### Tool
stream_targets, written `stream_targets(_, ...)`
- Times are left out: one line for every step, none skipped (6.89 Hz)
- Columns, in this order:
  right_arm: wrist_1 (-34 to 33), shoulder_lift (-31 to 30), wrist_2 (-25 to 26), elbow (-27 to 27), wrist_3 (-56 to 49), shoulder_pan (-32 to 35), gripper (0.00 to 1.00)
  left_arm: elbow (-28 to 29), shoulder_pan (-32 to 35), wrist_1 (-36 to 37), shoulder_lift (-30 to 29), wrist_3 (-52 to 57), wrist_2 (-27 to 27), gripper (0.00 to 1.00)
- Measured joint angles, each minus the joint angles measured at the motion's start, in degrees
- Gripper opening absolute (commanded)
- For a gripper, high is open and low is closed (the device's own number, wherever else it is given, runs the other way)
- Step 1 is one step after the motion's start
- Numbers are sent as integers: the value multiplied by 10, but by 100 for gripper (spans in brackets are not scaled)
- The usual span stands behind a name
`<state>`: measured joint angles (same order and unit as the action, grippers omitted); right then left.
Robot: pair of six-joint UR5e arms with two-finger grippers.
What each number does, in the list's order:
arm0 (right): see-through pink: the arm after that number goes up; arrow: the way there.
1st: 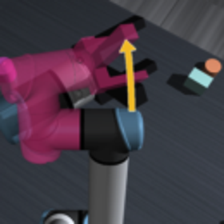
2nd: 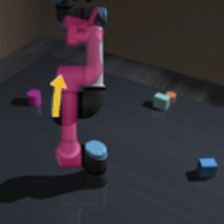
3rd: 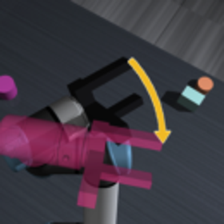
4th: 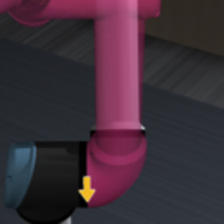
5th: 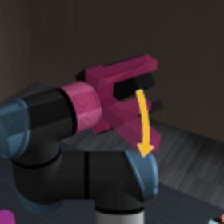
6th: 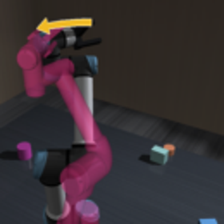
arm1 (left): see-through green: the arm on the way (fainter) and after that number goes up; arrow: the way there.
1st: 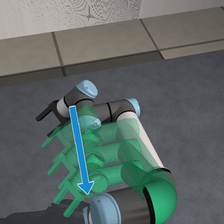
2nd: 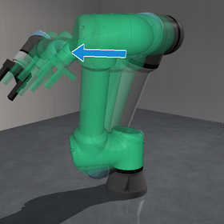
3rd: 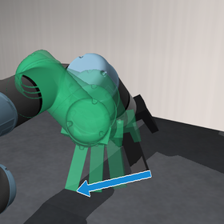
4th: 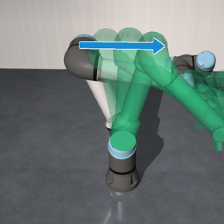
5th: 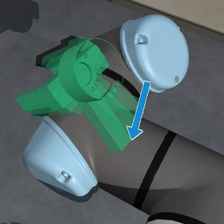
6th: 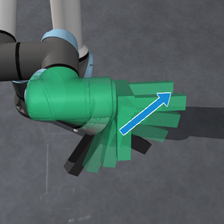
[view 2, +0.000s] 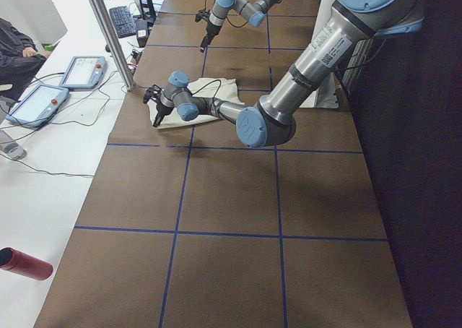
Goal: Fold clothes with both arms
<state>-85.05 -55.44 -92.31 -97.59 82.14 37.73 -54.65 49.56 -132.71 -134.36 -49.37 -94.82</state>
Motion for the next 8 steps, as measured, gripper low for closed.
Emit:
stream_targets(1, 2, 1, 0, 9, -6, 100, 3, 14, -19, 6, 25, -7, 100)
stream_targets(18, 4, 3, 7, 30, -16, 90, 1, 37, -38, 16, 61, -38, 100)
stream_targets(59, 12, 5, 31, 62, -24, 78, -16, 58, -52, 36, 90, -80, 100)
stream_targets(98, 36, 8, 79, 91, -29, 65, -51, 67, -65, 67, 103, -105, 100)
stream_targets(117, 73, 16, 138, 105, -35, 65, -77, 71, -70, 87, 106, -114, 100)
stream_targets(122, 103, 26, 181, 107, -43, 64, -88, 72, -73, 95, 106, -117, 100)
stream_targets(120, 117, 31, 201, 106, -50, 61, -92, 72, -74, 97, 105, -118, 100)
stream_targets(114, 122, 32, 213, 104, -58, 59, -93, 72, -74, 98, 105, -119, 100)
